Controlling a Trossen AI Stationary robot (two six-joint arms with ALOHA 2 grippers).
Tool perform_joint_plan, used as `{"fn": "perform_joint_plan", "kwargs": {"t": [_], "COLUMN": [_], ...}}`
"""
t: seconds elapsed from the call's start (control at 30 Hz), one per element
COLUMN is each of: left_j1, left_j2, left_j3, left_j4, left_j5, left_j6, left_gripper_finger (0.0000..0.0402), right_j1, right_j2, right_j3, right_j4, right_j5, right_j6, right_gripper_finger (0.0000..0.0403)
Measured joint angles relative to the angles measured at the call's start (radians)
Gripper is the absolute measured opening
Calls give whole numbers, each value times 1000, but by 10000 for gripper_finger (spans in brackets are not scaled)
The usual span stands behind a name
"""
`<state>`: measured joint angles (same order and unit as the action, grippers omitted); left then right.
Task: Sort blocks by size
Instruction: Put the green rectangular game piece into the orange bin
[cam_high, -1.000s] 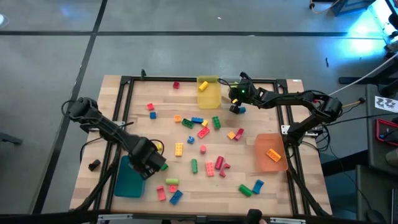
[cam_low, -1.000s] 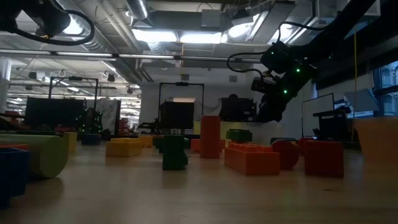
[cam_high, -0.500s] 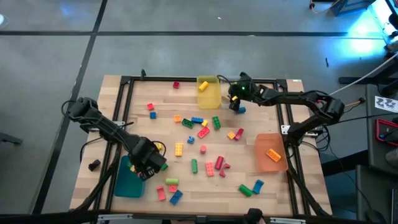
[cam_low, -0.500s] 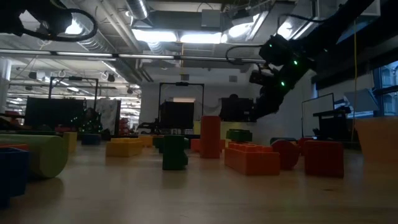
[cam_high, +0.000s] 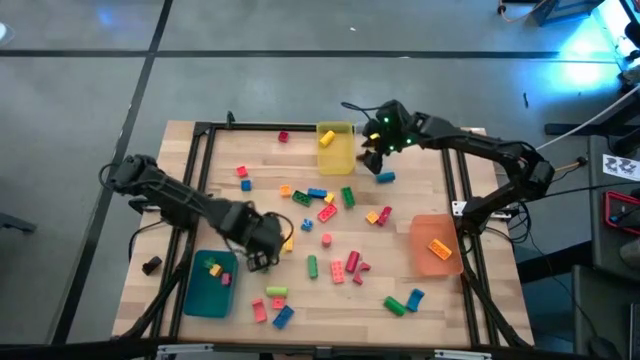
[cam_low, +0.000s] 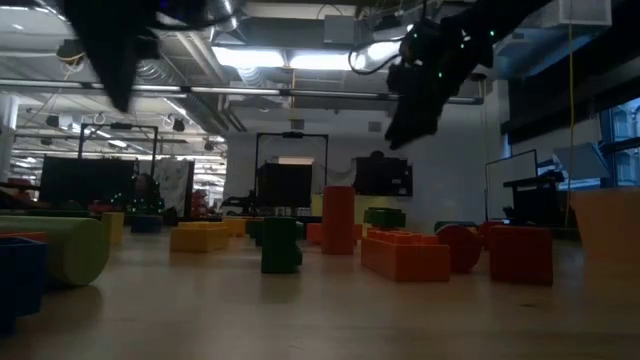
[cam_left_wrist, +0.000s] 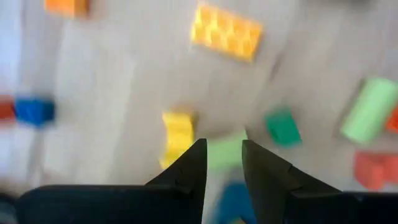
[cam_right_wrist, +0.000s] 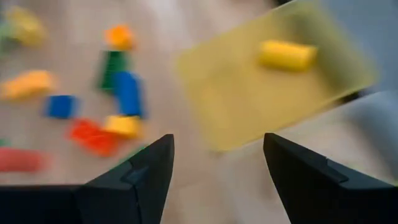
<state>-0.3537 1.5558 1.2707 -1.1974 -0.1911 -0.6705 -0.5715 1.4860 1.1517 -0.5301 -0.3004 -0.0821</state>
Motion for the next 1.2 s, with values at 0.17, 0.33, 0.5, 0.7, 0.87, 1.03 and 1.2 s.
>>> {"fn": "perform_joint_plan", "kwargs": {"t": [0.17,0.33,0.5,0.7,0.87,1.03,1.2], "left_j1": [164,351,527,685,773,824,846], "left_j2": [0,0,0,0,0,1,3], "left_j3": [-9,-9,-10,-10,-11,-21,-21], "left_j4": [62,157,279,398,448,475,476], "left_j5": [-10,-10,-9,-8,-7,-7,-7], "left_j6": [319,603,780,832,861,888,888], "left_gripper_finger": [86,86,86,86,86,86,86], "right_j1": [52,145,264,383,449,477,480], "right_j2": [0,0,2,34,109,201,269], "right_j3": [30,30,30,30,30,29,29], "right_j4": [-98,-176,-206,-176,-121,-104,-90], "right_j5": [-151,-114,194,446,521,577,579], "right_j6": [87,212,393,589,685,713,755], "right_gripper_finger": [250,250,250,250,250,250,250]}}
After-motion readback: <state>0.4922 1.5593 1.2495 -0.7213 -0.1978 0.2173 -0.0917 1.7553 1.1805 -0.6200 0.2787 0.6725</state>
